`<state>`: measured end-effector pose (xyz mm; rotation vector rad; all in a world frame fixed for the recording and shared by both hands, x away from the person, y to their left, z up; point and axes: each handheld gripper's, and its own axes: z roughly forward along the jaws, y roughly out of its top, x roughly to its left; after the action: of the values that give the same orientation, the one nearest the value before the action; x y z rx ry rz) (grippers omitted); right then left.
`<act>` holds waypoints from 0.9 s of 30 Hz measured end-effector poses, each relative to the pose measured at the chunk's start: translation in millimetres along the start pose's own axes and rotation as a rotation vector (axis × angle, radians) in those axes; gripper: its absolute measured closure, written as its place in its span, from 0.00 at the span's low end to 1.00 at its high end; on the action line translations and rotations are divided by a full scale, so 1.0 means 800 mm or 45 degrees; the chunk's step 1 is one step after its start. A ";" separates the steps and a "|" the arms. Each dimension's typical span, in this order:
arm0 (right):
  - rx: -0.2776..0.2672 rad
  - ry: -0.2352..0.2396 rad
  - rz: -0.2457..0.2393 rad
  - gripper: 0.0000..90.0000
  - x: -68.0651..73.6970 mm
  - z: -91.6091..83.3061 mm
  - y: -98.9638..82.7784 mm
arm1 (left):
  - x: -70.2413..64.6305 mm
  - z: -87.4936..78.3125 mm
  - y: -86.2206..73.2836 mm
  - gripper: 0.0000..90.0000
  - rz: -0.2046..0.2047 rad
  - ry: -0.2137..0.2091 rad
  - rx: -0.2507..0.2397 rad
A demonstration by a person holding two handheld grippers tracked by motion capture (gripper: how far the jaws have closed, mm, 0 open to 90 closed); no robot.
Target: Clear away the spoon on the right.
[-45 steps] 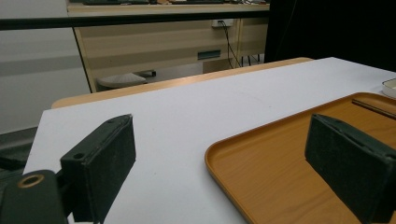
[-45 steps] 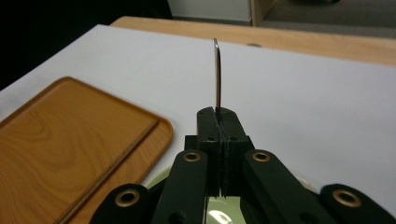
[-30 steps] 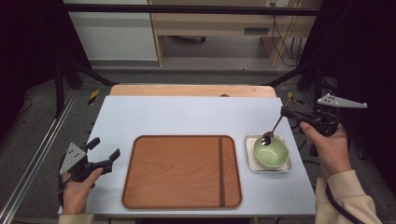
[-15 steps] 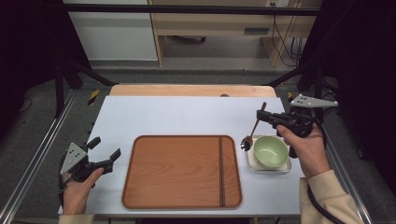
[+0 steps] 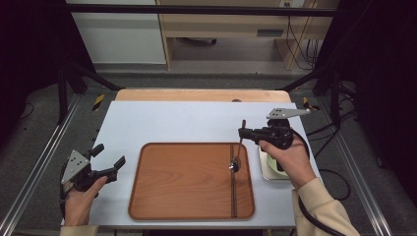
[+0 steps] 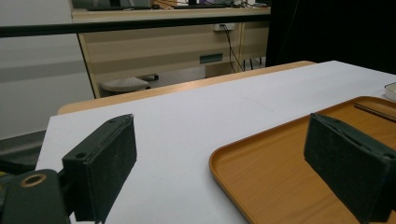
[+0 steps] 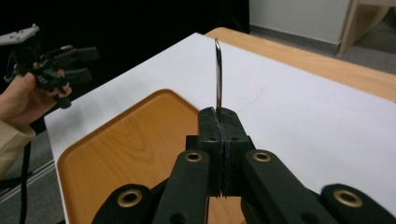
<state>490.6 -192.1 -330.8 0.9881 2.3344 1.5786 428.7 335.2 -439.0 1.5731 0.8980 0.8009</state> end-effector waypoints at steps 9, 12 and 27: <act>0.078 0.053 -0.007 1.00 0.011 0.024 -0.012 | 0.003 -0.001 -0.001 0.10 -0.007 0.005 0.000; 0.090 0.075 -0.001 1.00 0.013 0.028 -0.016 | 0.004 -0.002 0.000 0.10 -0.008 0.005 -0.002; 0.170 0.185 0.034 1.00 0.030 0.051 -0.037 | 0.004 -0.003 0.000 0.10 -0.010 0.007 -0.014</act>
<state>478.2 -153.3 -368.8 0.9650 2.5638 1.5711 428.1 339.5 -438.1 1.5576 0.9024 0.8037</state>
